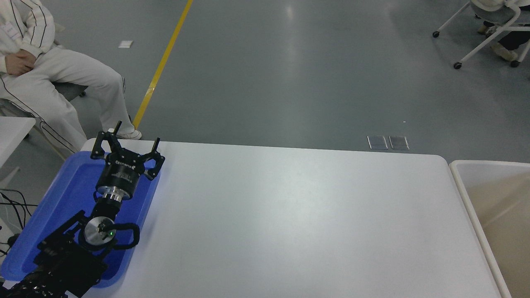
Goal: Pick up paper ball place in dustbin
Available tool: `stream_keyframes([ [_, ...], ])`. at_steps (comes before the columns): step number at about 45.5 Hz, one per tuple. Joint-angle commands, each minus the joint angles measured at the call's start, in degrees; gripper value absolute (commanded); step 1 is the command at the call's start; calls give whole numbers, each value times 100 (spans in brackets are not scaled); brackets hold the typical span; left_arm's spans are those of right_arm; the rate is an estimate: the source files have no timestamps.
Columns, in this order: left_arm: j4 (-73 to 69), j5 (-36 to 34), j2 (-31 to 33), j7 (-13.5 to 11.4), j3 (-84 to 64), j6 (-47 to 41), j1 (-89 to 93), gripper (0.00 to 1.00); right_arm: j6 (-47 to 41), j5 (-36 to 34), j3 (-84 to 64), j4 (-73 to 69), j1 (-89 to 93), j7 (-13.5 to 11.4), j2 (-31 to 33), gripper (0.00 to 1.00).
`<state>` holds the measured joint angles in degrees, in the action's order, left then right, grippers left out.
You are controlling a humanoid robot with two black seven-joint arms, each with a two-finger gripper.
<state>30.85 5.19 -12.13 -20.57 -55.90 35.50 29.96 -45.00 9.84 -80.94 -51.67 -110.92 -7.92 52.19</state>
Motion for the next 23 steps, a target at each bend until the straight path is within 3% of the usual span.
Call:
stream_keyframes([
  [1, 0, 0, 0, 0, 0, 0, -7, 100, 0, 18, 1351, 1333, 1976, 1, 54, 0],
  [10, 0, 0, 0, 0, 0, 0, -7, 100, 0, -8, 2564, 2590, 3399, 9, -77, 0],
  [23, 0, 0, 0, 0, 0, 0, 1, 100, 0, -17, 4094, 5130, 5588, 1, -1263, 0],
])
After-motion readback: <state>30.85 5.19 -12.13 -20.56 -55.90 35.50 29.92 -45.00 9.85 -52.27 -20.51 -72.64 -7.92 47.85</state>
